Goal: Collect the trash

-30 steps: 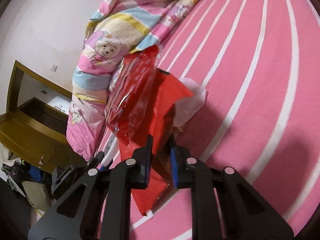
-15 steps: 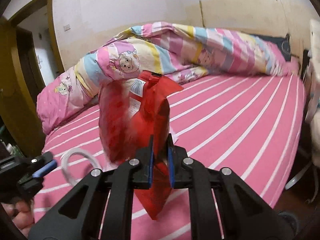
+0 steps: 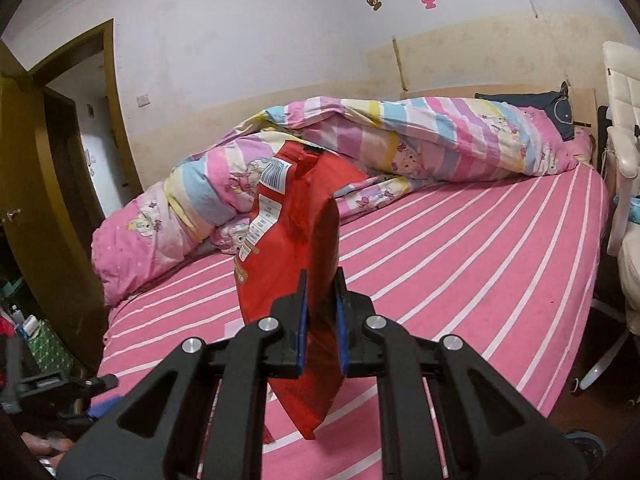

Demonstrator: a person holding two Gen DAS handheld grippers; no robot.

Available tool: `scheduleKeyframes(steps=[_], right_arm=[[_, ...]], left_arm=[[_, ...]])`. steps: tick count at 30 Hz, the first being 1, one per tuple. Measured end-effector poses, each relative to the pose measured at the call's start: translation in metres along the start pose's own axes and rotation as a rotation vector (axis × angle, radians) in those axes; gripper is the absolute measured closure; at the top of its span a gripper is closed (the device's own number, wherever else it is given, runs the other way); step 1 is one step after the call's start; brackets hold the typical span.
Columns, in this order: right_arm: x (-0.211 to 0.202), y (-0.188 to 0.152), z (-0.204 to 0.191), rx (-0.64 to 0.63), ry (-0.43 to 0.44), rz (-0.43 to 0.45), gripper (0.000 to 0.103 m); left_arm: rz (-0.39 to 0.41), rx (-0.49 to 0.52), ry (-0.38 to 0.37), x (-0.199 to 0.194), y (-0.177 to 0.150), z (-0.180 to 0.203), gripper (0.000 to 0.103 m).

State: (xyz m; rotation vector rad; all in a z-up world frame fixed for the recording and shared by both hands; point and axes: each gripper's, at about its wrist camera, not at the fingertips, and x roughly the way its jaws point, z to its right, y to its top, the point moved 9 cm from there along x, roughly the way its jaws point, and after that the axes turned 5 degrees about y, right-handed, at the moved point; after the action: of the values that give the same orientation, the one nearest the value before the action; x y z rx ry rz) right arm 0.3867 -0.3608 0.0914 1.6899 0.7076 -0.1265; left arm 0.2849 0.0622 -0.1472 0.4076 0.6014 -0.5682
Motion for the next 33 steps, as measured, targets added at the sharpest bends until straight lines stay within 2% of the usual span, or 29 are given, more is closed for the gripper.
scheduleKeyframes(steps=[3, 7, 9, 10, 13, 20, 22, 28, 33], right_arm=[[0.016, 0.007, -0.028, 0.0, 0.005, -0.002, 0.091], [0.02, -0.007, -0.033, 0.007, 0.014, -0.008, 0.091], [0.024, -0.015, -0.028, 0.013, 0.019, -0.008, 0.091], [0.024, -0.016, -0.026, 0.017, 0.022, -0.005, 0.091], [0.025, -0.019, -0.022, 0.038, 0.037, 0.001, 0.091], [0.022, -0.02, -0.026, 0.034, 0.065, 0.009, 0.091], [0.021, -0.022, -0.03, 0.022, 0.067, 0.009, 0.091], [0.018, -0.023, -0.039, -0.005, 0.101, -0.003, 0.091], [0.009, -0.023, -0.049, -0.044, 0.148, -0.013, 0.091]], left_arm=[[-0.074, -0.075, -0.03, 0.028, -0.001, -0.008, 0.053], [-0.068, -0.074, -0.045, 0.053, 0.01, -0.002, 0.062], [-0.068, -0.088, -0.06, 0.061, 0.014, -0.002, 0.085], [-0.067, -0.112, -0.077, 0.063, 0.015, -0.004, 0.088], [-0.031, -0.151, -0.151, 0.053, 0.02, -0.001, 0.09], [0.135, -0.09, -0.261, -0.011, 0.037, 0.024, 0.091], [0.156, -0.075, -0.285, -0.026, 0.037, 0.028, 0.091], [0.271, 0.082, -0.224, -0.065, 0.036, 0.048, 0.091], [0.319, 0.189, -0.158, -0.081, 0.025, 0.058, 0.091]])
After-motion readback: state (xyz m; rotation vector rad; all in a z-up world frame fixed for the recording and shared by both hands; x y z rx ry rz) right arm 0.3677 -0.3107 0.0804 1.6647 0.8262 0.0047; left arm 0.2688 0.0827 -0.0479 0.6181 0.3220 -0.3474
